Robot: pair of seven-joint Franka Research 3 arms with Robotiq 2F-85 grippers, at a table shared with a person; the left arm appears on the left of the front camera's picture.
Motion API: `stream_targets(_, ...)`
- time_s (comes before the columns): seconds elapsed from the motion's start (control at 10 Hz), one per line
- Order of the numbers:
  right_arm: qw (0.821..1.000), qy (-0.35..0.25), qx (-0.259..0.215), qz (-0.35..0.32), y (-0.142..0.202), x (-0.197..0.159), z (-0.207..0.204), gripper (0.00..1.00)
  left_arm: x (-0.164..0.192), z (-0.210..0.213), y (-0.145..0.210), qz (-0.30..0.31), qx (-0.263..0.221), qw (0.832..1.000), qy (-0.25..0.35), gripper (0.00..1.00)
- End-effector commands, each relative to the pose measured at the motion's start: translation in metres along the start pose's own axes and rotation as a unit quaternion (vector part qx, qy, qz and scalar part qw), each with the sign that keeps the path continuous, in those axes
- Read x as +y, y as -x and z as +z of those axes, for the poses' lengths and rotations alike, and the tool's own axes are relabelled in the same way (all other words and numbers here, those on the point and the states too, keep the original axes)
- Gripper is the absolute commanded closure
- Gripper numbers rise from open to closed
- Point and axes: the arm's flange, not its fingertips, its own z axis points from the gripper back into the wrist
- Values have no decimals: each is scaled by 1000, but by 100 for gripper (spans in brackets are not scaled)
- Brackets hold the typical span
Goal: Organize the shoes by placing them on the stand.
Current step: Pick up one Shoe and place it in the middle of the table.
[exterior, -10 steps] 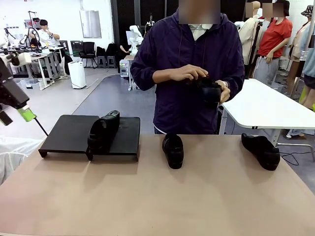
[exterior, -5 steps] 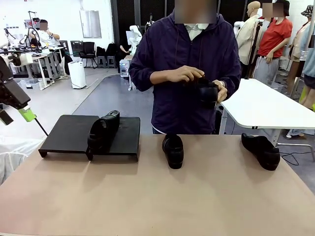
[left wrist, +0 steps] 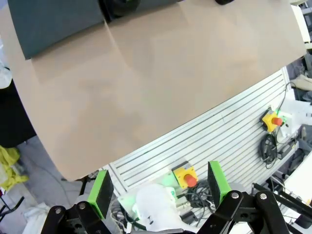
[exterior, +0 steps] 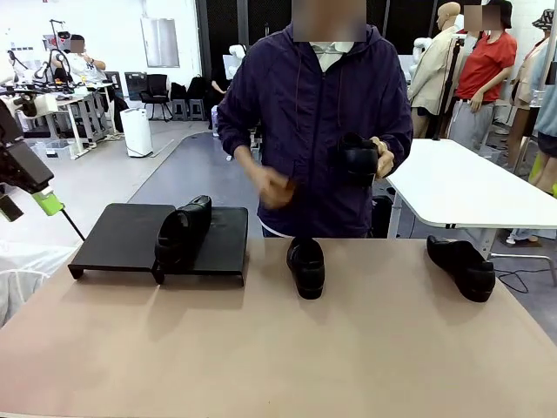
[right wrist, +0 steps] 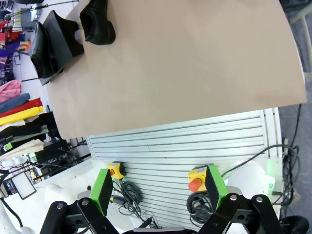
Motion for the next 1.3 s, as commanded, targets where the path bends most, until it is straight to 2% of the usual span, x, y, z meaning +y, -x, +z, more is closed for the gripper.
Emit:
stream_targets(0.0, 1000, -13, 1, 7, 0, 1, 1, 0, -2, 1, 0, 6, -6, 1000, 8, 0)
stream_targets(0.3, 1000, 0, 0, 0, 0, 0, 0, 0, -2, 1, 0, 6, -6, 1000, 8, 0)
stream_targets(0.5, 992, 122, 35, -3, -62, 30, -19, 0, -2, 1, 0, 6, -6, 1000, 8, 0)
stream_targets(0.7, 976, 204, 72, 9, -127, 38, -55, 0, -2, 1, 0, 6, -6, 1000, 8, 0)
stream_targets(0.8, 969, 238, 70, 9, -146, 36, -79, 0, -2, 1, 0, 6, -6, 1000, 8, 0)
stream_targets(1.0, 962, 264, 64, 36, -169, 34, -114, 0, -2, 1, 0, 6, -6, 1000, 8, 0)
stream_targets(1.2, 966, 247, 71, 29, -166, 27, -117, 0, -2, 1, 0, 6, -6, 1000, 8, 0)
